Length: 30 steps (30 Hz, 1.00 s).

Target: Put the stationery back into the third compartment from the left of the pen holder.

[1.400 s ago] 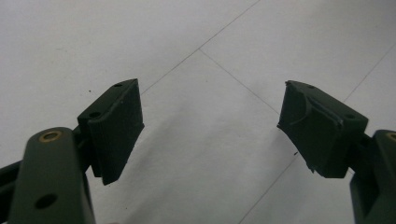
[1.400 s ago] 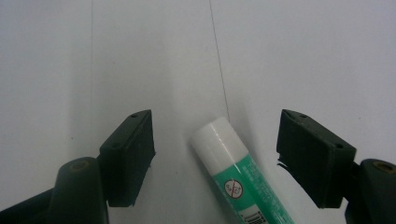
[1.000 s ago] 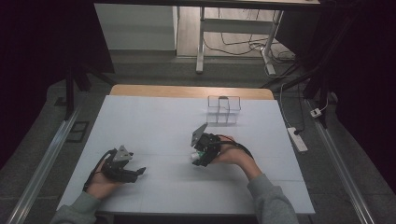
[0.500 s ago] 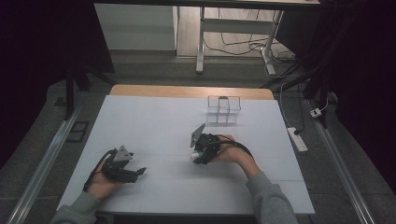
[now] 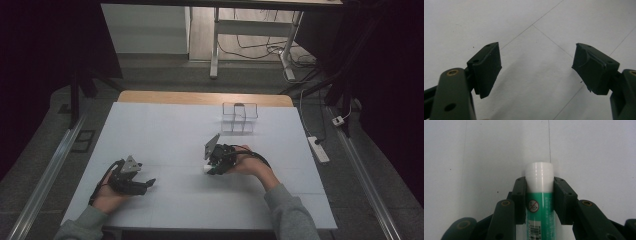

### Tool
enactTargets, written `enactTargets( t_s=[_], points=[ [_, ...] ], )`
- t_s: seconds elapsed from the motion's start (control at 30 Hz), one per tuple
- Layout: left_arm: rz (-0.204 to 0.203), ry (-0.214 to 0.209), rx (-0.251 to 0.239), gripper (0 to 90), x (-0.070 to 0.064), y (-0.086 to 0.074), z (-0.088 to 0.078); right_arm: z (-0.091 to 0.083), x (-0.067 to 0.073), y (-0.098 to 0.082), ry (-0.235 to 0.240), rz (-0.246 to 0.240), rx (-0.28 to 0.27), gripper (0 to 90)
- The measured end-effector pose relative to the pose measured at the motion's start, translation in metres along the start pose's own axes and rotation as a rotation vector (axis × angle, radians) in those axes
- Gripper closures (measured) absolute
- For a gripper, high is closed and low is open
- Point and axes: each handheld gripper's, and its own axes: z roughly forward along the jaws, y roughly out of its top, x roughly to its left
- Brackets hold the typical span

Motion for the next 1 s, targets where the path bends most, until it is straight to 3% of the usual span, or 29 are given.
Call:
enactTargets(
  t_s=[0.13, 0.2, 0.37, 0.57, 0.8, 1.0],
  points=[
    [0.001, -0.001, 0.001, 22.4, 0.0, 0.0, 0.0, -0.003, -0.002, -0.001, -0.031, 0.014, -0.003, 64.5],
    [0.001, 0.0, 0.002, 22.4, 0.0, 0.0, 0.0, -0.008, -0.005, -0.003, 0.003, 0.043, -0.045, 64.5],
    [-0.001, 0.0, 0.002, 22.4, 0.0, 0.0, 0.0, -0.026, -0.009, -0.008, -0.015, 0.101, -0.147, 64.5],
    [-0.001, 0.001, 0.003, 22.4, 0.0, 0.0, 0.0, -0.038, -0.01, -0.011, -0.029, 0.138, -0.215, 64.5],
    [-0.003, 0.0, 0.002, 22.4, 0.001, -0.001, 0.001, -0.044, -0.01, -0.012, -0.067, 0.157, -0.233, 64.5],
    [-0.002, -0.001, 0.002, 22.4, 0.001, -0.001, 0.001, -0.055, -0.006, -0.008, -0.104, 0.184, -0.289, 64.4]
  ],
)
